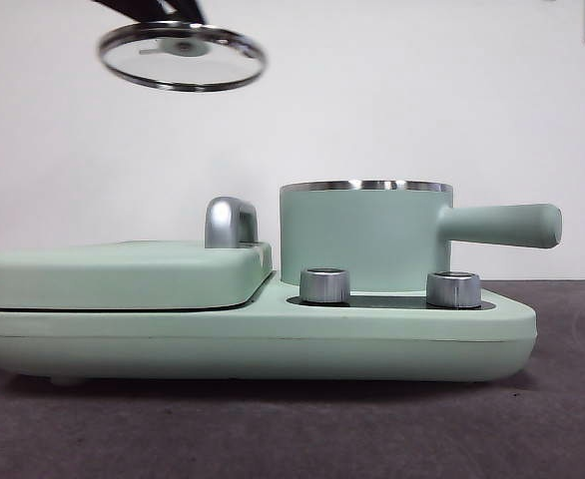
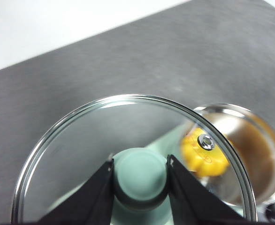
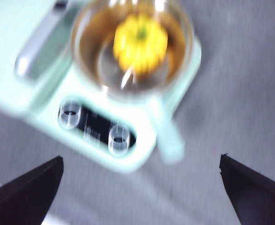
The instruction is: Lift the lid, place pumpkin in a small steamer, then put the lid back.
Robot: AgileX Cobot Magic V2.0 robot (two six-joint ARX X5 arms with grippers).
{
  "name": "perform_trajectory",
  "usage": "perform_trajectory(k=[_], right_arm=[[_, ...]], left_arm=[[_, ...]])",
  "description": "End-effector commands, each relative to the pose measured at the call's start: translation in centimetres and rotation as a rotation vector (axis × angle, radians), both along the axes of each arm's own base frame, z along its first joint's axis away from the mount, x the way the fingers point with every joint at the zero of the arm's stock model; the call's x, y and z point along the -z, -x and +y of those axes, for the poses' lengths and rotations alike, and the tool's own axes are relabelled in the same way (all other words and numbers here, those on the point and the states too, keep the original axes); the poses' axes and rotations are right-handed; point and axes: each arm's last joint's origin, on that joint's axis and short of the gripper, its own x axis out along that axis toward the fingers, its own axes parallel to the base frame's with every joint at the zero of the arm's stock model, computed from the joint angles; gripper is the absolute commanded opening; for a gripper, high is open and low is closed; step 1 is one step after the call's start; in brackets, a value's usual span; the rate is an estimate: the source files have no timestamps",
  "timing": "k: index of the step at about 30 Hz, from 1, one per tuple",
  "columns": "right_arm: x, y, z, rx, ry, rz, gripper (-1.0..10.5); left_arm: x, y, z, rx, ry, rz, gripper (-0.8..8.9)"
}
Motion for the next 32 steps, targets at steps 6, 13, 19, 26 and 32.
perform_trajectory(k=[6, 13, 19, 26, 32], right_arm=[[2.8, 8.7, -4.9, -0.007, -0.242, -0.242, 5.7], [5.4, 13.6, -8.0, 0.023, -0.381, -0.380, 5.7], [6.6, 15.0, -8.9, 0.022, -0.408, -0.409, 5.7], [6.6, 15.1, -8.9, 0.013, -0.444, -0.390, 5.7], [6.6, 15.2, -8.8, 0.008, -0.451, -0.383, 5.7]], left_arm=[[0.8, 0.2, -6.2, 0.172, 0.017, -0.031, 0.15], [2.9, 0.1, -10.9, 0.277, 0.023, -0.038, 0.15], [4.6, -0.2, -13.2, 0.325, 0.011, -0.037, 0.15], [6.0, -0.9, -14.4, 0.355, -0.013, -0.054, 0.15], [8.3, -2.0, -15.4, 0.371, -0.060, -0.039, 0.15]])
